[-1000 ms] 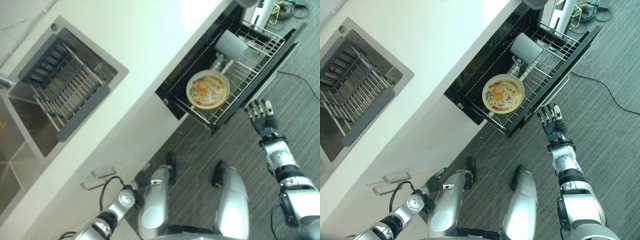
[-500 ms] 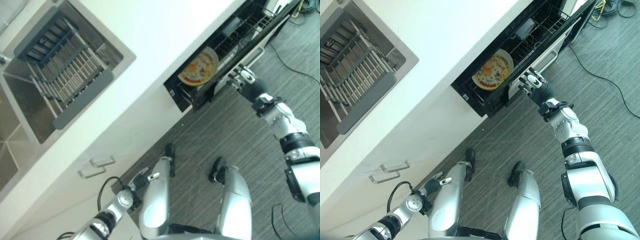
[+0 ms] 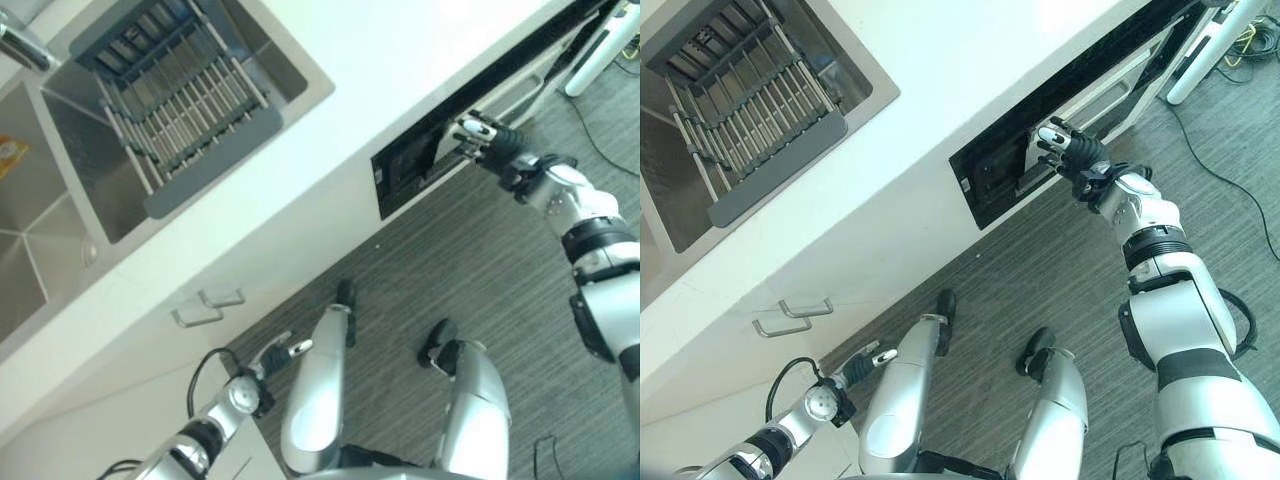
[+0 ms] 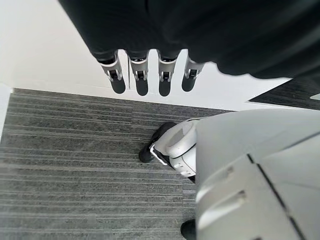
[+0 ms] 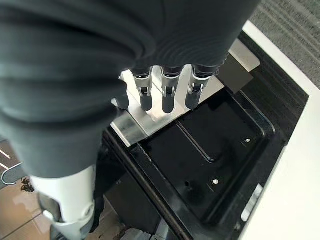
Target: Place the dishes in the dishwasher.
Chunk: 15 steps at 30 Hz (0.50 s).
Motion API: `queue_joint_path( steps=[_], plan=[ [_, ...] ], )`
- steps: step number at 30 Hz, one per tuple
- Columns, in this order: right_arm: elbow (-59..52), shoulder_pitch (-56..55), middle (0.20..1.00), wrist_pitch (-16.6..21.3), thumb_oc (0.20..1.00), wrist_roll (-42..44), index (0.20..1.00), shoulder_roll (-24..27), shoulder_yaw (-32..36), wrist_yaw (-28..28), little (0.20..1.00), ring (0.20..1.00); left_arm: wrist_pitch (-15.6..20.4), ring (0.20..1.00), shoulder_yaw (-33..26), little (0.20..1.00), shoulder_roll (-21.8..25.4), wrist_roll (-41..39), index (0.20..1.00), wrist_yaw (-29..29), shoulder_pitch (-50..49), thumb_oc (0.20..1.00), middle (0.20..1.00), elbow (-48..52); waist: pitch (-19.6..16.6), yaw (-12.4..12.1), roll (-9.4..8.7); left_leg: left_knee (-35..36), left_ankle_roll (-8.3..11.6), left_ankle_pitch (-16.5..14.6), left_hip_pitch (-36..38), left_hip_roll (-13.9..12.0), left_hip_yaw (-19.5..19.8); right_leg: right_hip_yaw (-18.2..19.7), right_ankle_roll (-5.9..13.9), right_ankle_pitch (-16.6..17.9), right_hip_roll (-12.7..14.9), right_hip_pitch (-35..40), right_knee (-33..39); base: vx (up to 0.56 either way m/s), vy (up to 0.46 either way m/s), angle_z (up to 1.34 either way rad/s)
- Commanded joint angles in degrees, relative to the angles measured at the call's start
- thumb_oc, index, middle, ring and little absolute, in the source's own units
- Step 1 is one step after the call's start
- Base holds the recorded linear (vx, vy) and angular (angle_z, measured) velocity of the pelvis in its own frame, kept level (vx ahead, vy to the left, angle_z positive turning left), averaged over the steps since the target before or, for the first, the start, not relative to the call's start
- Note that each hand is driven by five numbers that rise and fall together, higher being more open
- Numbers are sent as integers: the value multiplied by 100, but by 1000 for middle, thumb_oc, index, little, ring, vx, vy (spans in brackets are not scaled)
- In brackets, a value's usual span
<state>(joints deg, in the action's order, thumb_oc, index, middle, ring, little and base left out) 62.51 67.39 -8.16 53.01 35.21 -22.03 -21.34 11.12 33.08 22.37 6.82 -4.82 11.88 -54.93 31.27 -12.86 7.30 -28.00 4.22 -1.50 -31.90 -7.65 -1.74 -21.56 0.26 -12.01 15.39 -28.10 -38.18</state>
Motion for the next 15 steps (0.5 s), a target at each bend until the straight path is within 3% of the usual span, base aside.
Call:
queue_joint_path(
  steps=[1, 9, 15],
  plan=[
    [-752, 1040, 1000, 504, 1000, 505, 1000, -746, -90, -396, 1000, 1000, -39, 1000, 217, 1000, 307, 177, 1000, -29, -215, 1000, 1000, -49, -148, -410, -264, 952, -352, 340, 353, 292, -241, -129, 131, -106, -76, 347, -135, 48, 19, 1],
    [-826, 1275, 1000, 758, 1000, 840, 1000, -805, -349, -394, 1000, 1000, -275, 1000, 119, 1000, 581, 172, 1000, -90, -53, 1000, 1000, -107, -148, -472, -618, 1341, -326, 407, 516, 230, -319, -286, 520, 692, -74, 652, 1161, 32, -28, 4],
    [-862, 1416, 1000, 1012, 1000, 1063, 1000, -848, -387, -337, 1000, 1000, -432, 1000, 123, 1000, 739, -105, 1000, -97, 58, 1000, 1000, -50, -148, -419, -767, 1412, -310, 337, 625, 203, -384, -273, 706, 1076, -104, 785, 1837, 11, -58, 0]
  ],
)
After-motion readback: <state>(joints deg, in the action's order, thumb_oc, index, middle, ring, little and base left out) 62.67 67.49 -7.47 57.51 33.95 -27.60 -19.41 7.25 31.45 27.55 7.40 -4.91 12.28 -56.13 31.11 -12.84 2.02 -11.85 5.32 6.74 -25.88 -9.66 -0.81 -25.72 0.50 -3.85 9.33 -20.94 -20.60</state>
